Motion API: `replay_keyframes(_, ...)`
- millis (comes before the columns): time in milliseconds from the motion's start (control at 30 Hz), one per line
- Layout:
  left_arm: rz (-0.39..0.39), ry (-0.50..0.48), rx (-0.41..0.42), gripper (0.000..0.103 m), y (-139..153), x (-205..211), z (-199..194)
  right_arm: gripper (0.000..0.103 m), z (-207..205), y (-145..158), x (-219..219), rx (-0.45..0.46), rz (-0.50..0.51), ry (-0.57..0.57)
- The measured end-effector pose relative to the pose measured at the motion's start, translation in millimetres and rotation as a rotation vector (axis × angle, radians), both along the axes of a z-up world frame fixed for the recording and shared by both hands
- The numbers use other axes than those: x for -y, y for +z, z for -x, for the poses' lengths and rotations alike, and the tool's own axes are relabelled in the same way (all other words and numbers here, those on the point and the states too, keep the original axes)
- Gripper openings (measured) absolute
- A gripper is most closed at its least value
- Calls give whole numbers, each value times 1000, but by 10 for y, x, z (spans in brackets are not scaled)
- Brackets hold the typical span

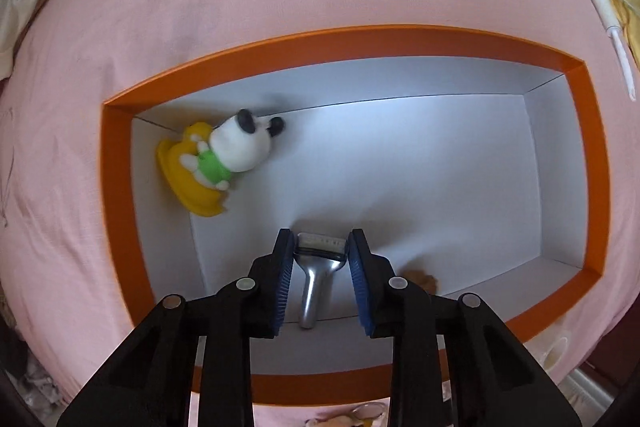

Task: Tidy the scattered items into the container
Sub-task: 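Grasp the silver tin with the right gripper while the left grasps the silver roller, then carry the tin and roller out and release them on the bedspread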

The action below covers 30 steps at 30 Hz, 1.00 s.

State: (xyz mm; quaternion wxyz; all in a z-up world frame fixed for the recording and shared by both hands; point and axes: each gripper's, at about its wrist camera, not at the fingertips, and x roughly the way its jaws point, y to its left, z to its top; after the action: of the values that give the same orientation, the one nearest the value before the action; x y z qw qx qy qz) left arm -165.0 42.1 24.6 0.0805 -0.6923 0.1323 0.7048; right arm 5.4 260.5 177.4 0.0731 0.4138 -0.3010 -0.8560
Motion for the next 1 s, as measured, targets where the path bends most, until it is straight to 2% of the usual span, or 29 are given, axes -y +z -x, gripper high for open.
replay_keyframes(100, 20, 8, -38, 29, 70, 114, 1, 40, -22, -35, -6, 3, 6, 2)
replay_keyframes(200, -87, 30, -100, 29, 357, 183, -40, 40, -22, -25, 17, 2, -4, 3)
replay_keyframes(333, -235, 36, -195, 29, 976, 218, -202, 40, -23, 36, 75, -3, -18, 14)
replay_keyframes(433, -285, 53, -306, 29, 1434, 287, -495, 40, -55, 81, 151, -3, -28, 27)
replay_keyframes(500, -319, 93, -365, 29, 1597, 395, -729, 40, -96, 84, 224, 1, -30, 39)
replay_keyframes(600, -403, 186, -370, 29, 1496, 539, -1104, 40, -177, -6, 390, 32, -38, 64)
replay_keyframes(767, -457, 277, -286, 29, 897, 520, -1630, 40, -396, -367, 735, 114, -22, 109)
replay_keyframes(867, -440, 324, -256, 29, 668, 587, -1886, 40, -516, -629, 921, 176, -32, 136)
replay_keyframes(1000, -456, 377, -241, 29, 537, 753, -1924, 40, -594, -856, 1048, 224, -48, 147)
